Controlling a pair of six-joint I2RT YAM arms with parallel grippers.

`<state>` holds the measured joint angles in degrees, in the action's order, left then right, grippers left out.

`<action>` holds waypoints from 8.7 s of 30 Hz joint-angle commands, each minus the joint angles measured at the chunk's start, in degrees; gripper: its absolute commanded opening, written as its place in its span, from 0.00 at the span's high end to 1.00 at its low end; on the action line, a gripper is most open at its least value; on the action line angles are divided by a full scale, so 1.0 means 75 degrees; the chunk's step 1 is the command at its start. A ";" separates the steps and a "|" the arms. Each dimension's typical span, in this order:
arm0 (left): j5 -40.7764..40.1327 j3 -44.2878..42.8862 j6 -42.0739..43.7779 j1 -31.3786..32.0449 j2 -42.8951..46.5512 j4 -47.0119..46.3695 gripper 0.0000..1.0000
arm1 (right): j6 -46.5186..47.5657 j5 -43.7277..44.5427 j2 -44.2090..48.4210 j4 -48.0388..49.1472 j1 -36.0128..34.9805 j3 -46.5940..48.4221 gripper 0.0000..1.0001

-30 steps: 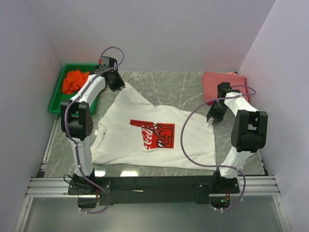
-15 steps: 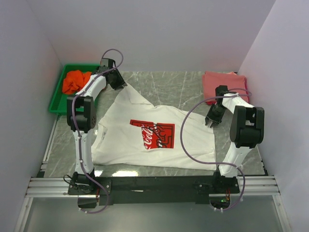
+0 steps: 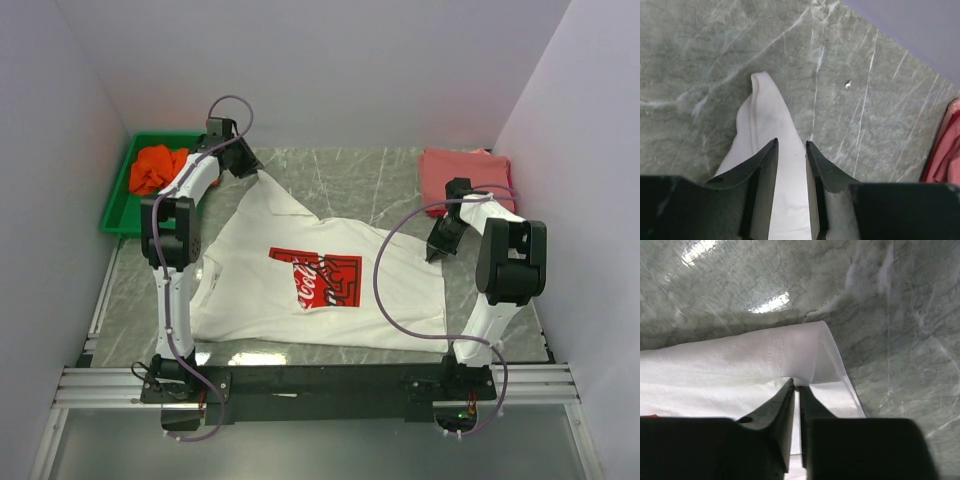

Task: Fold and stack the t-shirts
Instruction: Fold the tshirt

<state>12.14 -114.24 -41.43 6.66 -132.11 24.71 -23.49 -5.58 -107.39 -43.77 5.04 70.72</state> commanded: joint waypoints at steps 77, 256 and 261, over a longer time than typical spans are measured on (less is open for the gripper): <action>0.1368 -0.2300 -0.2234 -0.0852 -0.2237 -0.2905 1.00 | -0.0220 -0.0111 -0.0657 -0.1289 -0.0004 0.2418 1.00; 0.0584 0.9523 0.0157 -0.2727 0.7302 -0.1338 0.99 | -0.1568 0.2421 -0.1713 0.2415 -0.8957 0.4142 1.00; 0.0339 1.0004 -0.0019 -0.2716 0.8097 -0.1045 0.99 | -0.1392 0.1952 -0.1174 0.2063 -0.8922 0.3498 1.00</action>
<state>16.36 -41.10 -40.36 -13.54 -75.33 15.07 -35.27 10.72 -120.70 -26.63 -62.28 99.48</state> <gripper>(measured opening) 0.016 0.007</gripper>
